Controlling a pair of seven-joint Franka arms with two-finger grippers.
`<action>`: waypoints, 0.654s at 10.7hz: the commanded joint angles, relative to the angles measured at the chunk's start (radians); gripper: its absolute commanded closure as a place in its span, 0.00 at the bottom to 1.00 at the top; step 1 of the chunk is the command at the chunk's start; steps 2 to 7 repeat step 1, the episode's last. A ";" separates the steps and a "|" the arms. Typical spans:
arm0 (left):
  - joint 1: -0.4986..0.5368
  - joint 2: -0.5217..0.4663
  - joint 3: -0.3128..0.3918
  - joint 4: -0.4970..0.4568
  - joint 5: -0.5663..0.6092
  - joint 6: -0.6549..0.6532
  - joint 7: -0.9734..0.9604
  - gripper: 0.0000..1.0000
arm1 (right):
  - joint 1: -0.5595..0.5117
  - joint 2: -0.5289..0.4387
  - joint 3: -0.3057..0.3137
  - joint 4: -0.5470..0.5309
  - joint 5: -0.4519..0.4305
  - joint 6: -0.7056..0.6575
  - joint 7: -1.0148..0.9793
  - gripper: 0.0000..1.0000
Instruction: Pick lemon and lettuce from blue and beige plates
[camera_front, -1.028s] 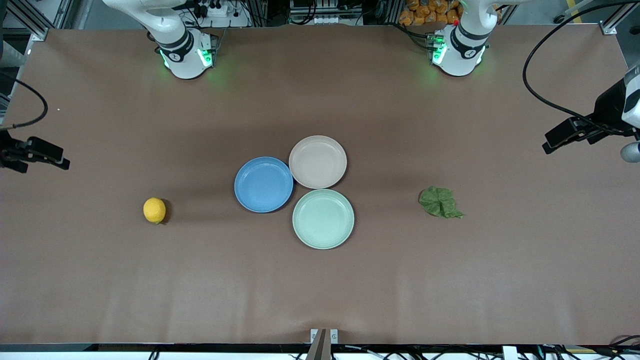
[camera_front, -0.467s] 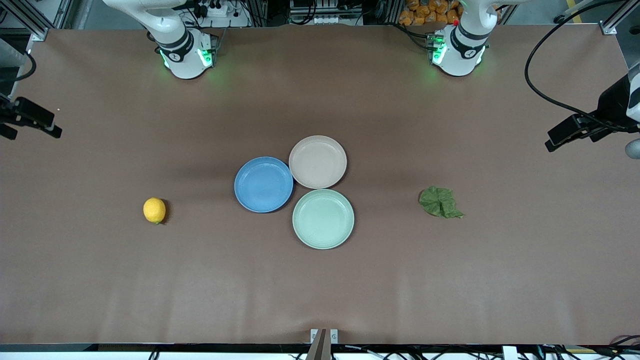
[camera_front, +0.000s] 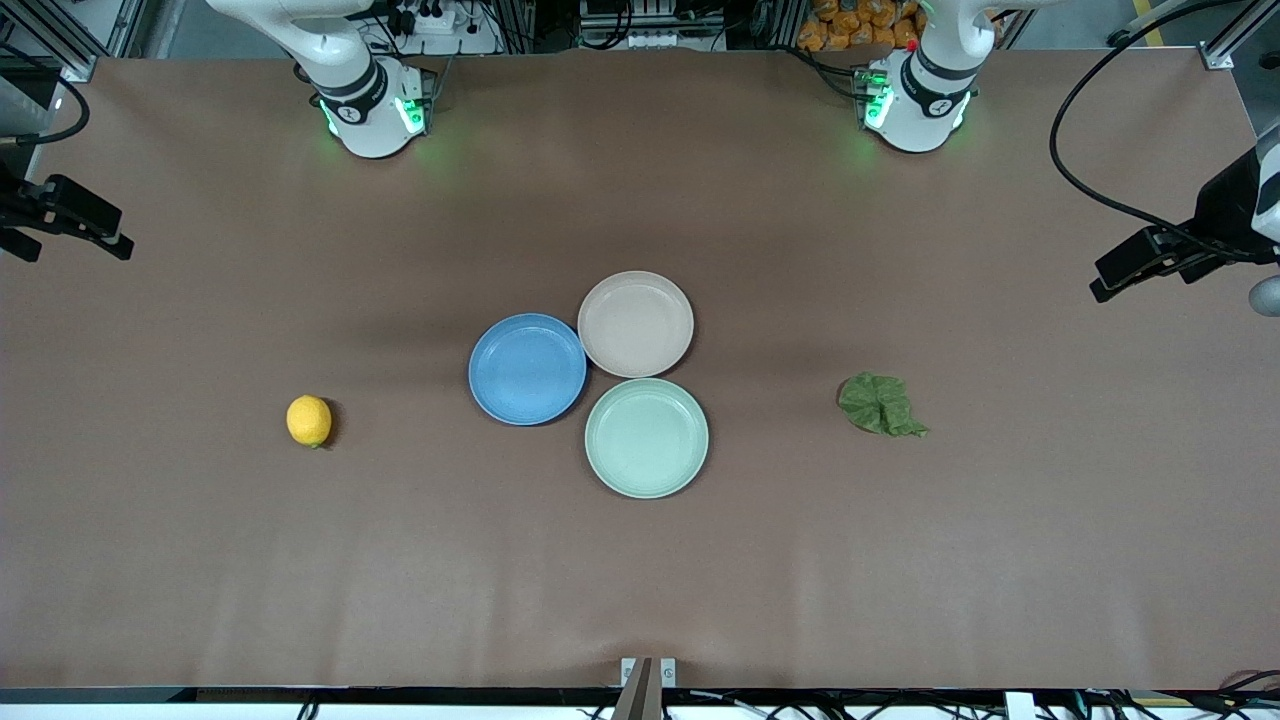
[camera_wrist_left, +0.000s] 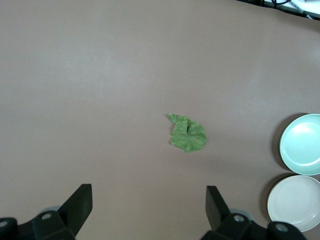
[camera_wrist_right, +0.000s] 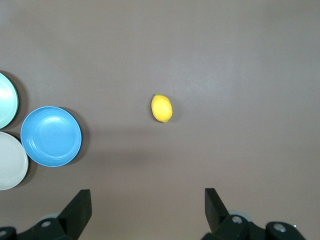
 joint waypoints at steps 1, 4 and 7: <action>0.004 -0.014 -0.003 -0.011 0.011 -0.010 0.027 0.00 | -0.027 -0.040 0.028 -0.033 -0.014 -0.002 0.011 0.00; 0.004 -0.014 -0.003 -0.011 0.011 -0.010 0.027 0.00 | -0.027 -0.040 0.028 -0.033 -0.014 -0.002 0.011 0.00; 0.004 -0.014 -0.003 -0.011 0.011 -0.010 0.027 0.00 | -0.027 -0.040 0.028 -0.033 -0.014 -0.002 0.011 0.00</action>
